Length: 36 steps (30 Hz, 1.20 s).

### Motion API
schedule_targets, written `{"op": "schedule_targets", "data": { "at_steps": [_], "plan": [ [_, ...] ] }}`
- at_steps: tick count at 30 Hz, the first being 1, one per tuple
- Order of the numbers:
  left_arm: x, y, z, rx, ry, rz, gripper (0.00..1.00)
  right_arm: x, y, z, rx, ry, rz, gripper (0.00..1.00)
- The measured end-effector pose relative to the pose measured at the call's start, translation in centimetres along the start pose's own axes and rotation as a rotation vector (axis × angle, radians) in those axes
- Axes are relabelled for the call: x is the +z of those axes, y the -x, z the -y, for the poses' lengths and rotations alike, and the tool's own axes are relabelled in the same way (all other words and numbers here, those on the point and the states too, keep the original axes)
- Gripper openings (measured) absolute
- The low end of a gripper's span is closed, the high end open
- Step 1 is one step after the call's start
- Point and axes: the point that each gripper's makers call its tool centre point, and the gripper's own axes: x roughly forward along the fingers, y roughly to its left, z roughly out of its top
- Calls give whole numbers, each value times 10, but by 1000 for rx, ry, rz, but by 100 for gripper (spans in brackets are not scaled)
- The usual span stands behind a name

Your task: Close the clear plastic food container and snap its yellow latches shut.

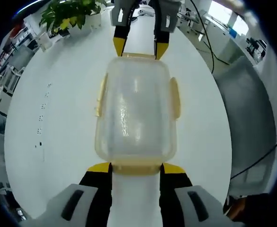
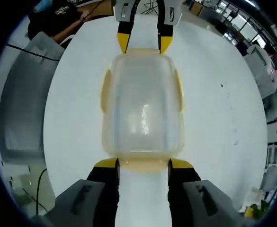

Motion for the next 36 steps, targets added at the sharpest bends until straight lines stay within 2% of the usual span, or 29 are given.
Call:
{"op": "schedule_targets", "data": {
  "at_steps": [8, 22, 30, 36],
  "plan": [
    [12, -10, 4, -27, 4, 7, 33, -17, -6, -3, 17, -9, -18, 36],
    [7, -13, 7, -38, 28, -7, 33, -15, -13, -2, 35, -7, -18, 36],
    [6, -14, 9, -44, 26, -30, 34, -16, -19, -3, 38, -7, -60, 37],
    [5, -13, 9, -51, 43, -30, 34, -16, -17, -1, 40, -9, -48, 38]
  ]
}}
